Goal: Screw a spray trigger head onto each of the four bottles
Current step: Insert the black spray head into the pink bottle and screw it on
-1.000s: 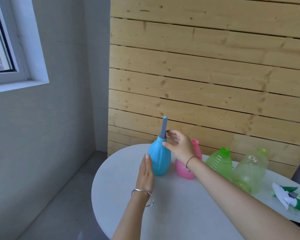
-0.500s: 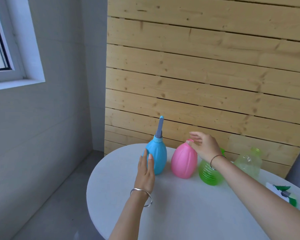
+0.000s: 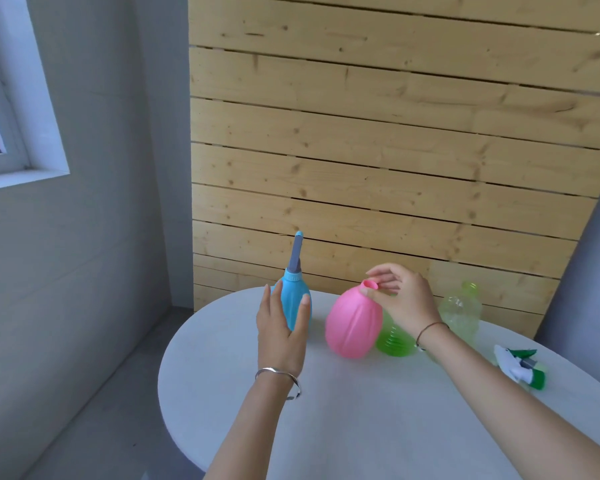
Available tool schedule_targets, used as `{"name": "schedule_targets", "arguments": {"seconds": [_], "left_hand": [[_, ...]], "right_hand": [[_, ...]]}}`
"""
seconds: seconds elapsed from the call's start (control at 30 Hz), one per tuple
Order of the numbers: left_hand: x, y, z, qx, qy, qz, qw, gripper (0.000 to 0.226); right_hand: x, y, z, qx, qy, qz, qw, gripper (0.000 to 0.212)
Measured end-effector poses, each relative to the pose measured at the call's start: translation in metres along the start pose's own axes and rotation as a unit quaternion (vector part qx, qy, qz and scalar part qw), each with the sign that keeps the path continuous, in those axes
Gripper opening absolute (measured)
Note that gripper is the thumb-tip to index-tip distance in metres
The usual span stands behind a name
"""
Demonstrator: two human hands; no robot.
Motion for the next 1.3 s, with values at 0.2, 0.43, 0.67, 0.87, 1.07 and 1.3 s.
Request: {"name": "schedule_targets", "arguments": {"seconds": [0.2,0.43,0.67,0.87,1.07,1.3], "left_hand": [[0.026,0.062,0.043,0.128,-0.097,0.044,0.986,0.056],[0.075,0.045,0.077,0.010,-0.305,0.021,0.952,0.096],[0.107,0.037,0.106,-0.023,-0.386,0.013,0.922,0.090],[0.114,0.020,0.104,-0.029,-0.373,-0.016,0.927,0.092],[0.119,0.011,0.105,-0.025,-0.376,-0.044,0.925,0.093],[0.128,0.013,0.113,-0.020,-0.389,-0.045,0.920,0.095]], "right_hand": [[-0.051,0.000,0.031,0.058,0.042,-0.133,0.989,0.024],[-0.106,0.019,0.057,0.107,0.090,-0.207,0.968,0.018],[-0.135,0.049,0.071,0.161,0.046,-0.211,0.963,0.028],[-0.179,0.115,0.085,0.254,0.059,-0.095,0.961,0.029],[-0.199,0.180,0.105,0.326,0.055,0.060,0.942,0.038],[-0.206,0.209,0.111,0.372,0.008,0.136,0.918,0.059]]}}
Point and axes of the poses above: each hand's wrist, its own z-axis away from the middle knuckle, its own x-axis out of the palm, y = z × x, the point moved 6 cm from there along -z, towards the middle knuckle, and after that the axes turned 11 degrees about y, right-handed, at the moved point
